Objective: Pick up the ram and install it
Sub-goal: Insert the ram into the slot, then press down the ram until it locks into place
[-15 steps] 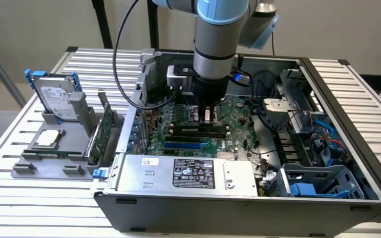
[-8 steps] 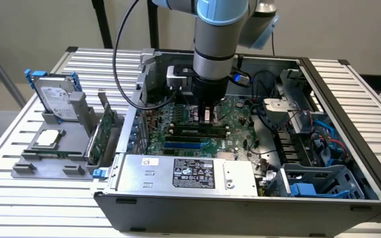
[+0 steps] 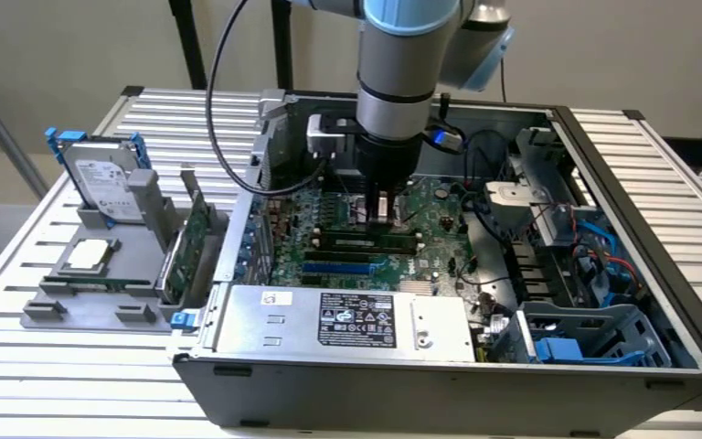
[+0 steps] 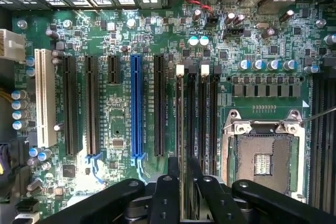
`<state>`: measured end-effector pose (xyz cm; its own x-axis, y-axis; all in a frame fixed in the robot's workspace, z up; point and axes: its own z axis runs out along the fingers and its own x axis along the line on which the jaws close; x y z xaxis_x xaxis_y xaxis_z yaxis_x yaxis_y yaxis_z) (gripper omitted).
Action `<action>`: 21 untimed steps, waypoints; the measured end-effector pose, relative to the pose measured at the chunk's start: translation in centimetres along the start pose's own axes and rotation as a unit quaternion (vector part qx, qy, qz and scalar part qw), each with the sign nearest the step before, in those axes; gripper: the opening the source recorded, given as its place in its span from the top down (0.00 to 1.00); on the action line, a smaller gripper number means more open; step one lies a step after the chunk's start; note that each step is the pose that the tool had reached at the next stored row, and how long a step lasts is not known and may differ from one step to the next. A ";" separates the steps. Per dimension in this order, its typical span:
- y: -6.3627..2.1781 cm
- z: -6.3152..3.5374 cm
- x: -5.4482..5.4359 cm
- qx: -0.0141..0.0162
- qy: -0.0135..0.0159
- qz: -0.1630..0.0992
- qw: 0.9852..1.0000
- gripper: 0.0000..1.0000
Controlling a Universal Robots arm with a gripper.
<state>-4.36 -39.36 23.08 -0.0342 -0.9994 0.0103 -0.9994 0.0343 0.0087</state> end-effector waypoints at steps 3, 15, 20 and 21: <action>0.01 -0.84 0.0 0.000 0.000 0.000 1.000 1.00; 0.01 -1.35 0.0 0.000 0.000 0.000 1.000 1.00; 0.01 -1.35 0.0 0.000 0.000 0.000 1.000 1.00; 0.01 -1.34 0.0 0.000 0.000 0.000 1.000 1.00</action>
<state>-4.36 -39.36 24.43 -0.0342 -0.9994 0.0102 -0.9994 0.0343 0.0088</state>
